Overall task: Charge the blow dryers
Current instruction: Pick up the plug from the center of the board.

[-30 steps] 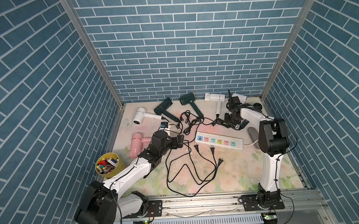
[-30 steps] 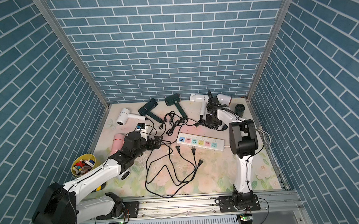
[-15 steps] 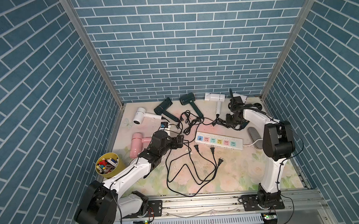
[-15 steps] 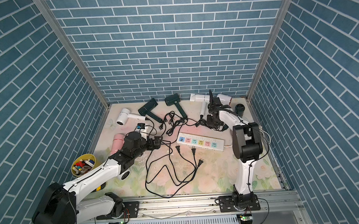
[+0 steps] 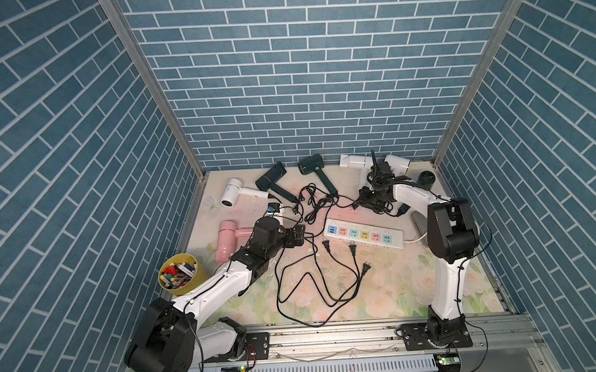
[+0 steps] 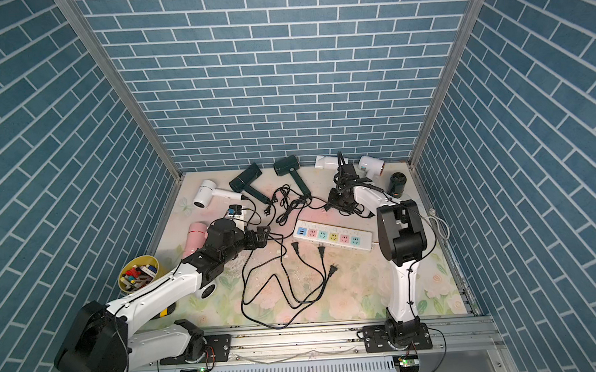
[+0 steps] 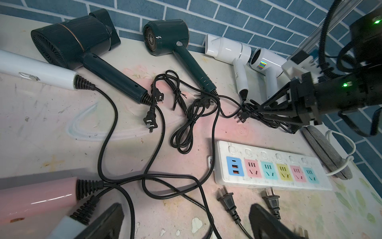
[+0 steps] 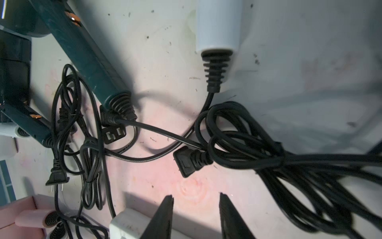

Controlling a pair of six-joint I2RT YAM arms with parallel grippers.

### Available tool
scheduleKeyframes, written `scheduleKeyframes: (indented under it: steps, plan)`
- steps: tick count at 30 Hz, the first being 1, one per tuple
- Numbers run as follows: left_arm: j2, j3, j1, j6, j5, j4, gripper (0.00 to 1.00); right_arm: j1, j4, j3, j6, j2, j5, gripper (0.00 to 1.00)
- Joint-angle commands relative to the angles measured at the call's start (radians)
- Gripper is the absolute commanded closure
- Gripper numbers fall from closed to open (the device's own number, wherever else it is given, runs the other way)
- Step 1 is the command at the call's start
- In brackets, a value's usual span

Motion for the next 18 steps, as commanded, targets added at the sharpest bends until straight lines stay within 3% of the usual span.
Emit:
scheduleKeyframes:
  steps: [1, 10, 18]
  plan:
    - [0.004, 0.026, -0.005, 0.012, -0.013, -0.016, 0.0, 0.003, 0.057, 0.016, 0.16, 0.043, 0.02, 0.6]
    - [0.001, 0.025, -0.005, 0.013, -0.014, -0.018, 0.01, 0.003, 0.152, 0.002, 0.318, 0.11, 0.117, 0.6]
    - [-0.006, 0.021, -0.005, 0.011, -0.017, -0.014, 0.01, 0.01, 0.312, -0.06, 0.399, 0.162, 0.096, 0.58]
